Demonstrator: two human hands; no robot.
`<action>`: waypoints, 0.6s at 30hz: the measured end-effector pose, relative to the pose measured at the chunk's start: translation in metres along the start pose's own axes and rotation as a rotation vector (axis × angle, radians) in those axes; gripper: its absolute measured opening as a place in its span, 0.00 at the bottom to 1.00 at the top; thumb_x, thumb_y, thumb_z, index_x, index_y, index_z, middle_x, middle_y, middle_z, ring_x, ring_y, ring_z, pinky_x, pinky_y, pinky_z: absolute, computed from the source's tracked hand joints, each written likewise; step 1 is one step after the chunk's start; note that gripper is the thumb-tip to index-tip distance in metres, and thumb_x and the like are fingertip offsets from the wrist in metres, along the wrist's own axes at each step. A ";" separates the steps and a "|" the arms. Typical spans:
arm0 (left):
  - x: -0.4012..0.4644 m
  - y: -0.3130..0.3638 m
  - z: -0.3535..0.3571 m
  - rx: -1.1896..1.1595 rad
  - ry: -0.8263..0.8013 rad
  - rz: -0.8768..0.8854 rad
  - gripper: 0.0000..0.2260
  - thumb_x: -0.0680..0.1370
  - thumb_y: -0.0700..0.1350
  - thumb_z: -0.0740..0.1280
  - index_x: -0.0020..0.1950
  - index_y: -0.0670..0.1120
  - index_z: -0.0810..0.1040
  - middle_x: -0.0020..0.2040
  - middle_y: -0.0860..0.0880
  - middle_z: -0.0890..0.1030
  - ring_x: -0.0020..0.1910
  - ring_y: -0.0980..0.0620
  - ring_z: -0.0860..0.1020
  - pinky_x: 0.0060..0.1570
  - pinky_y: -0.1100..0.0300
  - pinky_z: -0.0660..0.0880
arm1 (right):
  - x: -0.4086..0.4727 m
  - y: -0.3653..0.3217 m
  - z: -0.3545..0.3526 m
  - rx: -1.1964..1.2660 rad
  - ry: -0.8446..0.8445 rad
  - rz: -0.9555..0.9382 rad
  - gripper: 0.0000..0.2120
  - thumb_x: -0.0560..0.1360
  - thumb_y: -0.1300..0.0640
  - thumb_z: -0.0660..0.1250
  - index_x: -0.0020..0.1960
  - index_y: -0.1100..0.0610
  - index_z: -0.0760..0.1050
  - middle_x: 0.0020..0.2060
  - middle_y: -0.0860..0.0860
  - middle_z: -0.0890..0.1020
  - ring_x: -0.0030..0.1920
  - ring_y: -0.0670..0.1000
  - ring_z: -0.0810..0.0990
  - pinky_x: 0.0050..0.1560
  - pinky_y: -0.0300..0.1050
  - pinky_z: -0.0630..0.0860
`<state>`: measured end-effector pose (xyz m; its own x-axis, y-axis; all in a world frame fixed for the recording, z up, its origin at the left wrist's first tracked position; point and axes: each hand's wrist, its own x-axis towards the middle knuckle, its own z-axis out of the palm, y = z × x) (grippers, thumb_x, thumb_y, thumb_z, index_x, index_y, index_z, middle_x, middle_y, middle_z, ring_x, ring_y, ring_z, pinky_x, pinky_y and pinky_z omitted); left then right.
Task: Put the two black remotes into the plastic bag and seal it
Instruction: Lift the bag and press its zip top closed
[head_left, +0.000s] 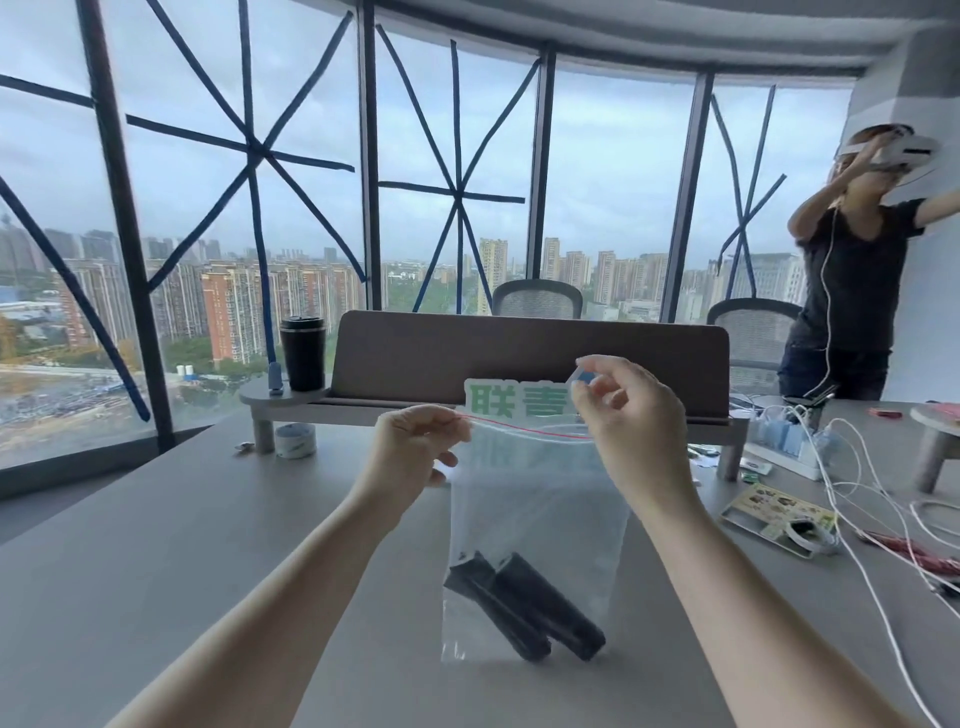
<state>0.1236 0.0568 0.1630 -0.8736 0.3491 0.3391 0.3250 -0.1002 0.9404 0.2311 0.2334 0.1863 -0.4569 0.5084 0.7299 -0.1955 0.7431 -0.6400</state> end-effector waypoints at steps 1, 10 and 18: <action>0.000 0.001 0.004 0.018 -0.007 0.011 0.04 0.72 0.38 0.71 0.38 0.44 0.82 0.34 0.51 0.82 0.26 0.56 0.74 0.22 0.65 0.70 | -0.001 -0.005 0.004 -0.080 -0.101 -0.090 0.08 0.73 0.54 0.71 0.52 0.51 0.84 0.37 0.42 0.79 0.38 0.41 0.75 0.44 0.40 0.71; 0.009 0.016 0.012 0.207 -0.018 0.174 0.04 0.71 0.38 0.72 0.36 0.42 0.82 0.34 0.42 0.80 0.22 0.55 0.72 0.22 0.65 0.67 | 0.026 -0.024 0.022 -0.251 -0.518 -0.066 0.05 0.69 0.49 0.74 0.36 0.50 0.84 0.32 0.45 0.84 0.38 0.47 0.81 0.48 0.51 0.80; 0.014 0.022 0.012 0.227 -0.037 0.211 0.03 0.70 0.38 0.72 0.36 0.42 0.83 0.29 0.51 0.78 0.23 0.53 0.72 0.23 0.68 0.67 | 0.037 -0.037 0.020 -0.194 -0.628 -0.064 0.05 0.71 0.54 0.75 0.37 0.53 0.85 0.29 0.44 0.80 0.34 0.44 0.76 0.44 0.47 0.79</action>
<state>0.1226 0.0710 0.1886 -0.7654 0.3771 0.5215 0.5744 0.0349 0.8178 0.2041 0.2158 0.2320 -0.8804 0.1540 0.4485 -0.1059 0.8581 -0.5024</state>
